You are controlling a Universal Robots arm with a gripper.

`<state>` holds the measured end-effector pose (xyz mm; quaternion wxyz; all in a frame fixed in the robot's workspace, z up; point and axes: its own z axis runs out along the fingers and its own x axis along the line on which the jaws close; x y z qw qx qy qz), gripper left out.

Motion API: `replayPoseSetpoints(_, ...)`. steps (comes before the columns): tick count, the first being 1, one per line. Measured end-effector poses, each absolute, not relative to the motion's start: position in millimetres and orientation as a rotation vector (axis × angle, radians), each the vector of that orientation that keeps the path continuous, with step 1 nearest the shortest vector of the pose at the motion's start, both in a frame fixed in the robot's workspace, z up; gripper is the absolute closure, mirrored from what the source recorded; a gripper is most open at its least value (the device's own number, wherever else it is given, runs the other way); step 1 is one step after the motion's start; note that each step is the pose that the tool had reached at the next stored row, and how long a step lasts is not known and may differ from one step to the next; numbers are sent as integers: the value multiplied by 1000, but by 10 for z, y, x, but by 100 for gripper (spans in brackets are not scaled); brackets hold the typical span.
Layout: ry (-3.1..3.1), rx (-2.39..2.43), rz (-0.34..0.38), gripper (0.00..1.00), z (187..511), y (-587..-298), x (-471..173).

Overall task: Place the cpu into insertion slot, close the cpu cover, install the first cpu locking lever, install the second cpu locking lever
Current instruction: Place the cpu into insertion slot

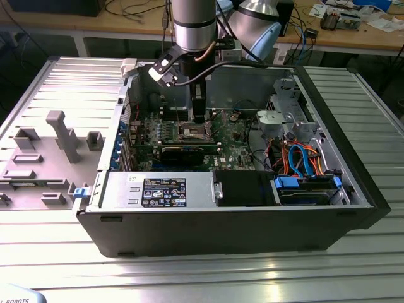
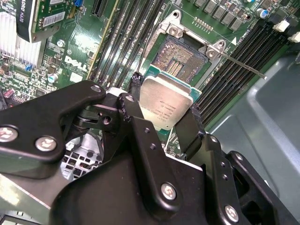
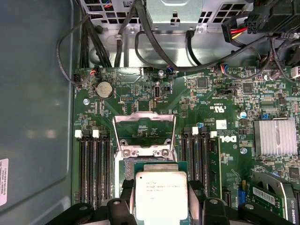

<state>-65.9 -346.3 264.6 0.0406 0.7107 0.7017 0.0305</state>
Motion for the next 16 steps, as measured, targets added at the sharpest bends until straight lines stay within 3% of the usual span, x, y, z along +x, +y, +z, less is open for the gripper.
replayPoseSetpoints(7,2148,2176,96,46,2645,-3463,-660)
replayPoseSetpoints(16,2117,2145,157,46,2564,-3463,-672)
